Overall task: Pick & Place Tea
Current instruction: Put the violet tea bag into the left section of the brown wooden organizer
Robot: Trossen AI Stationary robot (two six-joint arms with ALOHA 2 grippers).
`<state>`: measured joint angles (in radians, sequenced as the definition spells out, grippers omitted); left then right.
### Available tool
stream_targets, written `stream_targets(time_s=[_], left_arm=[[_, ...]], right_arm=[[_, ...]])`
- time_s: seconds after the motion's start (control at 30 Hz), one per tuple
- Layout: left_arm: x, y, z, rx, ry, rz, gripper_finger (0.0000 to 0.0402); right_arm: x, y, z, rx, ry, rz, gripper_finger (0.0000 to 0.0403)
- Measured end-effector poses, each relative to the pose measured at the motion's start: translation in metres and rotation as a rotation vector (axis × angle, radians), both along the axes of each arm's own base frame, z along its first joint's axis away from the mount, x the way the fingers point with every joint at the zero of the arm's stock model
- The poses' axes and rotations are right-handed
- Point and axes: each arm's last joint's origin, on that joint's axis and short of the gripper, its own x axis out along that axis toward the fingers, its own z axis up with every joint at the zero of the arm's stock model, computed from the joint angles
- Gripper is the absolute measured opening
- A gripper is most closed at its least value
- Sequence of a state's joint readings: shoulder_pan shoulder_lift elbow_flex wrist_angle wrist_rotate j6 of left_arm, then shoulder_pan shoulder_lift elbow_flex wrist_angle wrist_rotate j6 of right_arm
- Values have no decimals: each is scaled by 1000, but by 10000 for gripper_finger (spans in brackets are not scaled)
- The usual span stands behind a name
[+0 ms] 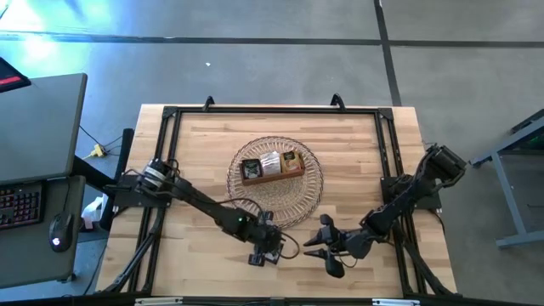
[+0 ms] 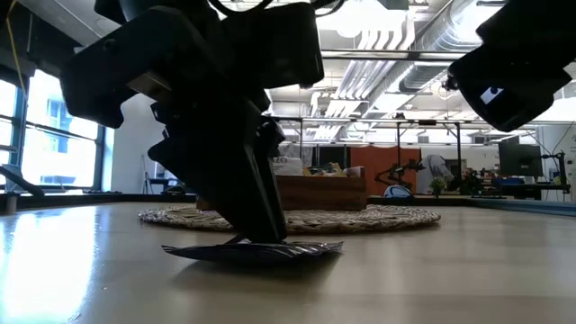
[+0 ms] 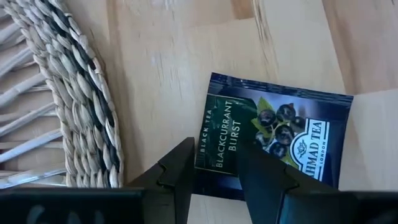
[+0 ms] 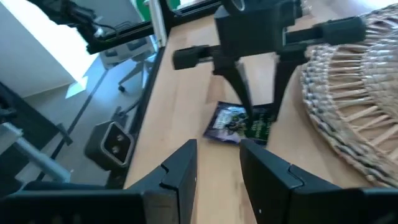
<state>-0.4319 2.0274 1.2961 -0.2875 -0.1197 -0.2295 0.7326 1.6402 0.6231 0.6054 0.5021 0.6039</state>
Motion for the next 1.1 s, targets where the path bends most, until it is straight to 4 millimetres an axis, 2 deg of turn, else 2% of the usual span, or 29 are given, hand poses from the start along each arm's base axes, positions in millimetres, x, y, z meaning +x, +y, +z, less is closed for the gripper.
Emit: stream_targets(time_s=[0.43, 0.67, 0.8, 0.97, 1.1], left_arm=[[1, 4, -1, -16, 9, 11, 117], [10, 21, -26, -173, 141, 164, 115], [14, 25, -32, -244, 176, 172, 86], [15, 25, -31, -204, 148, 193, 12], [18, 23, -20, -214, 136, 193, 15]], right_arm=[[0, 0, 0, 3, -6, -4, 118], [0, 1, 1, 11, -9, 5, 118], [0, 1, 1, 15, -7, 19, 118], [1, 2, 3, -12, -32, 61, 118], [2, 3, 8, 13, -70, 64, 118]])
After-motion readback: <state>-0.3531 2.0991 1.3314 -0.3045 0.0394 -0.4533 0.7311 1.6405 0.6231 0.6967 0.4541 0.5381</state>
